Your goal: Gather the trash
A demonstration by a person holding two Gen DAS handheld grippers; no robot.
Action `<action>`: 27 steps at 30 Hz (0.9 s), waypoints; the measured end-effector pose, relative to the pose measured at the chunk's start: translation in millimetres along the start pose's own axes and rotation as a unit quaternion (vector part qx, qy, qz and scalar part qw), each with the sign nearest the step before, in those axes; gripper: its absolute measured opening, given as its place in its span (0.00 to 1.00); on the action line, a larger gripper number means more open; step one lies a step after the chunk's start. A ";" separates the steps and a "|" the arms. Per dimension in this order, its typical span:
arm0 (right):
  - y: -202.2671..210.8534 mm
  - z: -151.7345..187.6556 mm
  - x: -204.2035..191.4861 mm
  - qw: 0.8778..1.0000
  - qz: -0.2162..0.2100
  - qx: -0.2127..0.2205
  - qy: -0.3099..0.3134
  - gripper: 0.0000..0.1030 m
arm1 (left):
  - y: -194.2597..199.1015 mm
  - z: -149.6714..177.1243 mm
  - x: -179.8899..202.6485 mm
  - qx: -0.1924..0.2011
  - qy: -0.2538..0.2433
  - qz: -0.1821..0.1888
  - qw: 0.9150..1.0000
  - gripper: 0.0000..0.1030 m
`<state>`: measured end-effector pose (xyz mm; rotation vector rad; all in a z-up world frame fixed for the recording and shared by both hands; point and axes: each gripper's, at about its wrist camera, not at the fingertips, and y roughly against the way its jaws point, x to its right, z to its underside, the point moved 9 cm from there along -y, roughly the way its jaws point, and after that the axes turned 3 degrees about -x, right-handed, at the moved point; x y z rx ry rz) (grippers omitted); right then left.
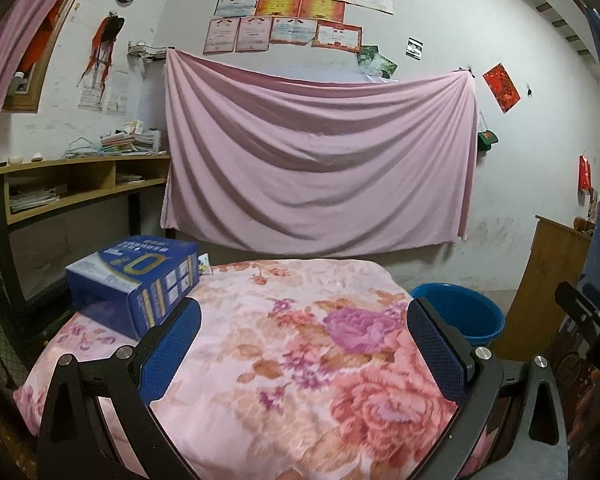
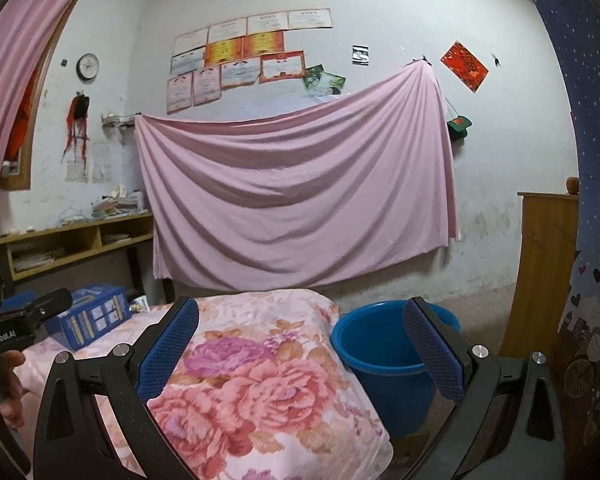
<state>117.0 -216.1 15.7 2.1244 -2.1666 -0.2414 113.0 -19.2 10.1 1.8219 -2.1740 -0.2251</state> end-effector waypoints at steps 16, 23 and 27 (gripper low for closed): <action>14.8 27.7 -24.8 1.000 0.001 0.009 0.013 1.00 | 10.0 36.7 -25.7 0.020 0.021 -0.020 0.999 0.98; 5.5 48.6 -34.1 1.000 0.006 -0.007 0.018 1.00 | 4.4 51.1 -30.9 0.024 0.018 -0.019 0.999 0.98; 2.0 63.7 -32.9 0.999 0.018 -0.016 0.024 1.00 | -0.1 58.4 -29.8 0.025 0.004 -0.028 0.999 0.98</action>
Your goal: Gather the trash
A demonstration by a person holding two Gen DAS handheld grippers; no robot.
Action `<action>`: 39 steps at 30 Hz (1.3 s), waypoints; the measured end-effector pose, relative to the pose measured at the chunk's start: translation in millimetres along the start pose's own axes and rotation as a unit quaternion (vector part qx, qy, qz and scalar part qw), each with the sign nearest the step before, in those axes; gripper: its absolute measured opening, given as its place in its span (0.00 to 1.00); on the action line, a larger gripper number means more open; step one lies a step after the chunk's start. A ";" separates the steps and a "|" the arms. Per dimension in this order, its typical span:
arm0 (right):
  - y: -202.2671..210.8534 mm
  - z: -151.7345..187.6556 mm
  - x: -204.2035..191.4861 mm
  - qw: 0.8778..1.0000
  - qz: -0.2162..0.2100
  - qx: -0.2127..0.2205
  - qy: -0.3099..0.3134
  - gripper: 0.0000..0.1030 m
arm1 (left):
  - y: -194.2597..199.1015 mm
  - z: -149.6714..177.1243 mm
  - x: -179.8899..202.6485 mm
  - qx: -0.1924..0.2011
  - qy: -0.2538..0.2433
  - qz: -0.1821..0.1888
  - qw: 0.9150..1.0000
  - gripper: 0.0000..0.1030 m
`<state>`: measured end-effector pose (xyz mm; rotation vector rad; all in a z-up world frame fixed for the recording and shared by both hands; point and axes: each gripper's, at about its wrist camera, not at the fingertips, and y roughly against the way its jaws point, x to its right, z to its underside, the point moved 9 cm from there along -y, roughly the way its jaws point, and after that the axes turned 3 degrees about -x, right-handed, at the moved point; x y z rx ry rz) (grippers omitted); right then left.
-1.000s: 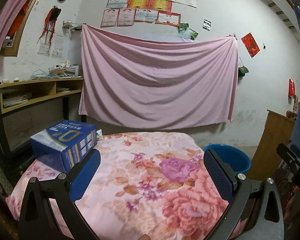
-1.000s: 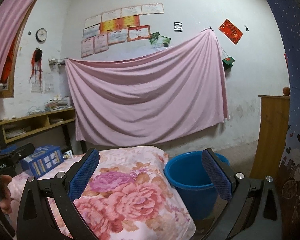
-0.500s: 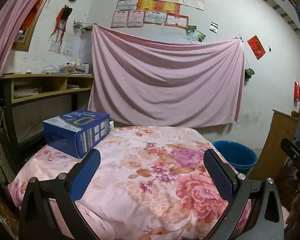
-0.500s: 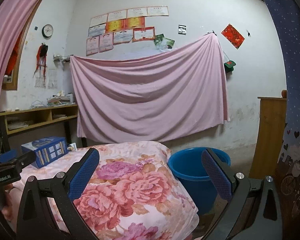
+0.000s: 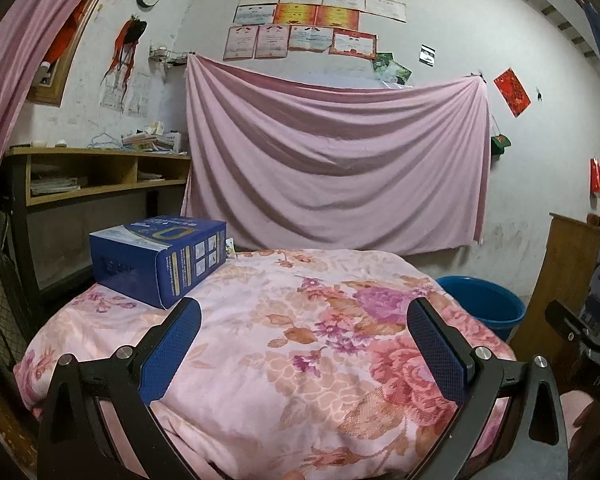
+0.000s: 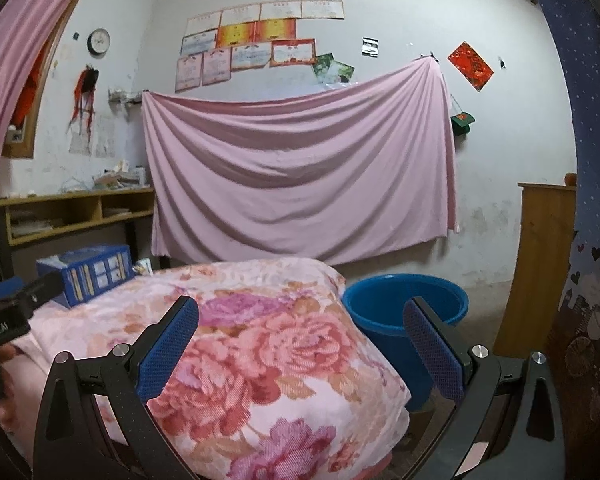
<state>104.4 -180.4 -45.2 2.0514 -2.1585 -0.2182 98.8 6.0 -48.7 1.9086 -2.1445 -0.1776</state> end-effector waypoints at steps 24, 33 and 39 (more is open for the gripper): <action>-18.6 16.0 6.8 0.999 0.047 -0.026 0.007 1.00 | -34.2 21.8 0.1 -0.025 -0.015 -0.004 1.000 0.98; -17.5 18.1 5.6 0.999 0.042 -0.026 0.014 1.00 | -36.2 26.4 -0.2 -0.030 -0.016 0.001 0.999 0.98; -18.5 18.2 6.4 0.999 0.042 -0.029 0.014 1.00 | -36.4 27.6 -0.7 -0.030 -0.016 0.001 0.999 0.98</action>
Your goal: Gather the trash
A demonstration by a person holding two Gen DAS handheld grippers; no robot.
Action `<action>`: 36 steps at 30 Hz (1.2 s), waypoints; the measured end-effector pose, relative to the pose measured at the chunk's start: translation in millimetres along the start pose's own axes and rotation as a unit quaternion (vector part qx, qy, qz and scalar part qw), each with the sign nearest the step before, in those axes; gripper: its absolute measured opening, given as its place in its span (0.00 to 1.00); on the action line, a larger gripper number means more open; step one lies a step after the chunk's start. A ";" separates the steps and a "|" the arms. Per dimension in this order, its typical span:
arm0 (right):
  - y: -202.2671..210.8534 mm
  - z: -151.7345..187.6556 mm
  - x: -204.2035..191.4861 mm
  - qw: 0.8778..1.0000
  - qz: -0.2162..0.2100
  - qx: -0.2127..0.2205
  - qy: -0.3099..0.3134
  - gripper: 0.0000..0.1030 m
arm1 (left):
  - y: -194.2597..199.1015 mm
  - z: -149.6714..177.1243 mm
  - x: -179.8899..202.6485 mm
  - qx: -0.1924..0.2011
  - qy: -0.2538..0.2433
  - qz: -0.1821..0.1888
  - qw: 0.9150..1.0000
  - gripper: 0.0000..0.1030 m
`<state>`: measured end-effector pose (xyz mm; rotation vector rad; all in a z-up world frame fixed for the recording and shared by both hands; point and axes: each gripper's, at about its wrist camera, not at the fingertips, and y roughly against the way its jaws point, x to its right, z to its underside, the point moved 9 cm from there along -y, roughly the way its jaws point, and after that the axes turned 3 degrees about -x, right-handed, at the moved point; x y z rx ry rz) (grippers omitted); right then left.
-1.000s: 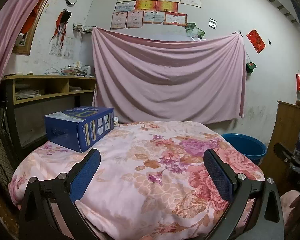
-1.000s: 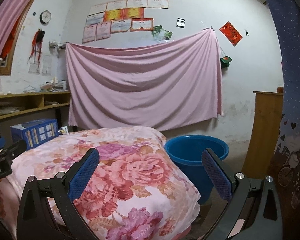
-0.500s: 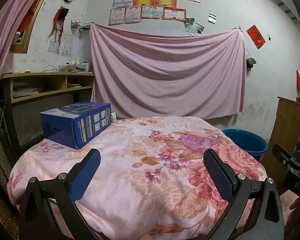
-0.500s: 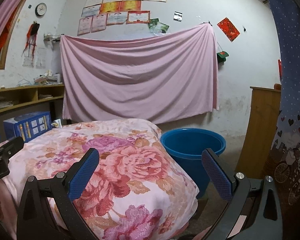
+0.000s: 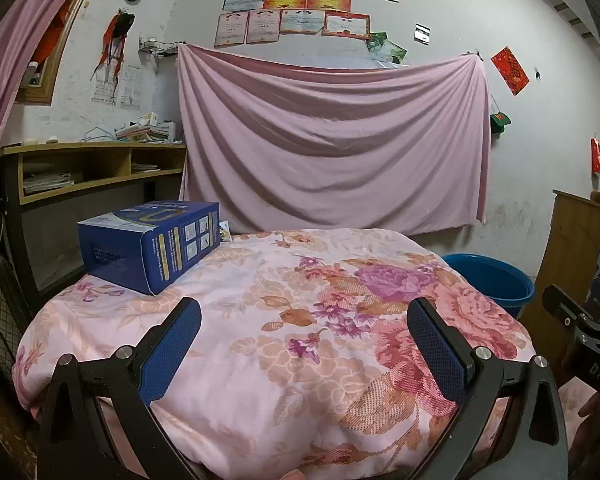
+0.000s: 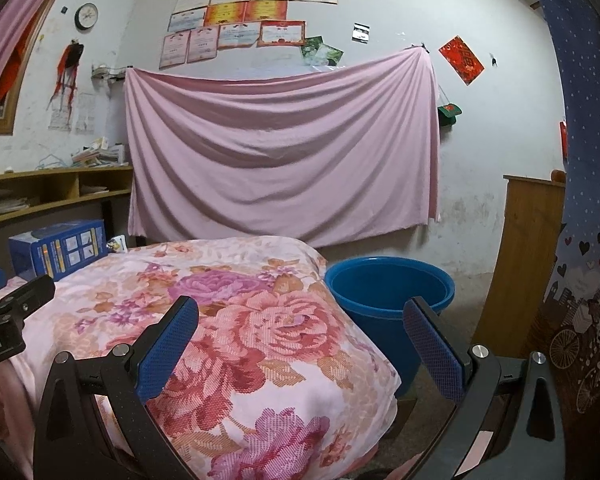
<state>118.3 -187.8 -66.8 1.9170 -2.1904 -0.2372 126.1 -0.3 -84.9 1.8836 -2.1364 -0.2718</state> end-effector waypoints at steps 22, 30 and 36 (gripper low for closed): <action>-2.3 -0.8 1.6 1.000 0.000 -0.003 -0.004 1.00 | -1.0 0.7 -0.5 0.001 -0.002 0.001 1.000 0.98; -2.2 -0.8 1.7 1.000 0.000 -0.002 -0.004 1.00 | -1.3 0.9 -0.8 0.001 -0.002 0.001 1.000 0.98; -2.2 -0.9 1.8 1.000 0.000 -0.002 -0.004 1.00 | -1.1 0.8 -0.3 0.001 -0.001 0.001 1.000 0.98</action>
